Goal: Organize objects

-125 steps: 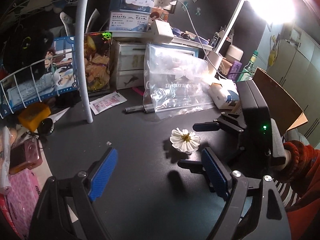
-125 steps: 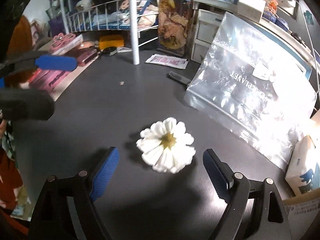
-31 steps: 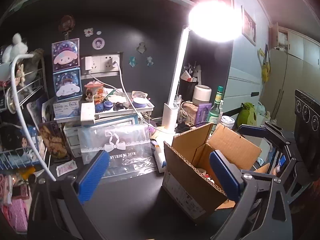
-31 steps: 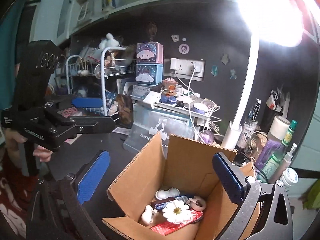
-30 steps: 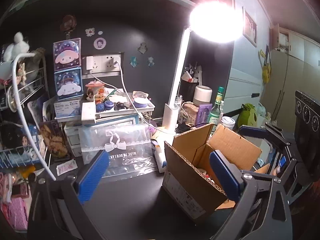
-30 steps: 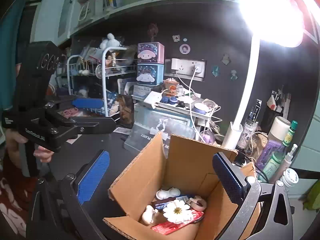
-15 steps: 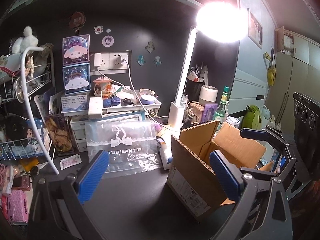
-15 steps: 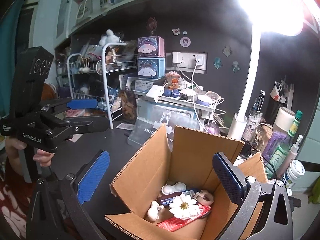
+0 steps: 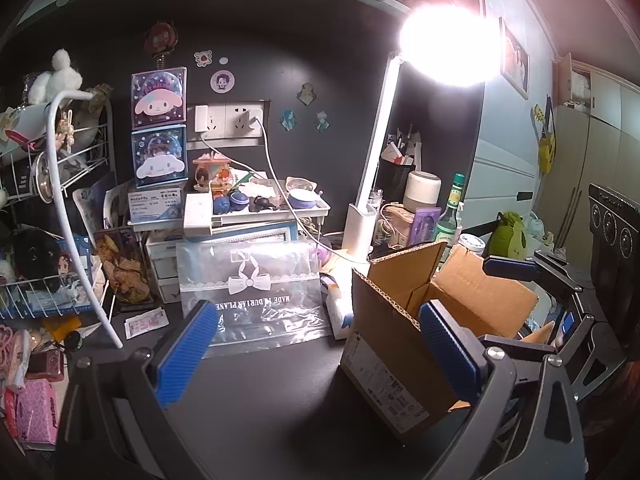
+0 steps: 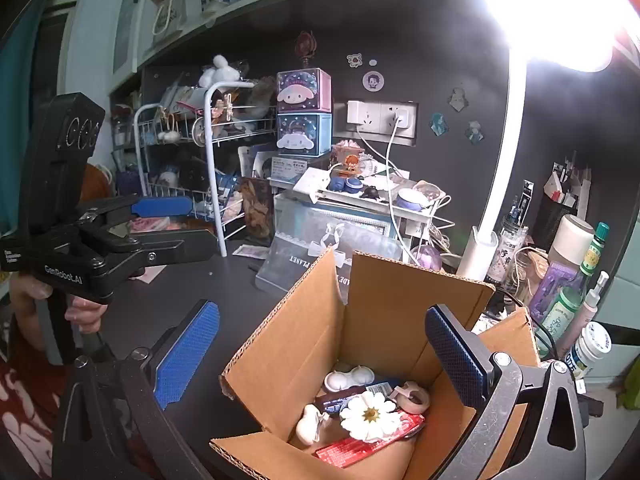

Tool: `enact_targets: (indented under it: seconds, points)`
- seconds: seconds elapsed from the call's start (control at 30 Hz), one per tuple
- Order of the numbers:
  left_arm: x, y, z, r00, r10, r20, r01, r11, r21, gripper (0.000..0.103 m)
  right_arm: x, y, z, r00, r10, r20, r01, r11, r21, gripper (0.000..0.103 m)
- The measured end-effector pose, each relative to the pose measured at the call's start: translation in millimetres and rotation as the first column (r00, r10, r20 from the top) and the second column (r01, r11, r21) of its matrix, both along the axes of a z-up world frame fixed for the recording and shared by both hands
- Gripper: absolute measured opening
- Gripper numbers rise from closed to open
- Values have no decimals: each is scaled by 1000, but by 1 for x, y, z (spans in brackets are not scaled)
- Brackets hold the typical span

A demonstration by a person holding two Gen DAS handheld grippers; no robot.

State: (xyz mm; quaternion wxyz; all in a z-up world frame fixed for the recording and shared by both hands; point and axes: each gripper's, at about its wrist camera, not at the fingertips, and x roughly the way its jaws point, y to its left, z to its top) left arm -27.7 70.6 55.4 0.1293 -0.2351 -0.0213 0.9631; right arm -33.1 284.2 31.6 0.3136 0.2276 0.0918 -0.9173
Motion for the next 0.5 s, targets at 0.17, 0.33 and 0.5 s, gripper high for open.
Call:
enact_targets:
  seconds: [0.17, 0.33, 0.5]
  points:
    - [0, -2, 0, 1000, 6, -3, -6, 1000, -2, 100, -2, -1, -1, 1000, 3, 0, -3, 1000, 4, 103]
    - [-1, -3, 0, 1000, 5, -3, -5, 1000, -1, 101, -2, -2, -1, 1000, 4, 2, -4, 1000, 4, 103]
    - [-1, -3, 0, 1000, 7, -6, -7, 1000, 0, 102, -3, -1, -2, 1000, 7, 1, -7, 1000, 4, 103]
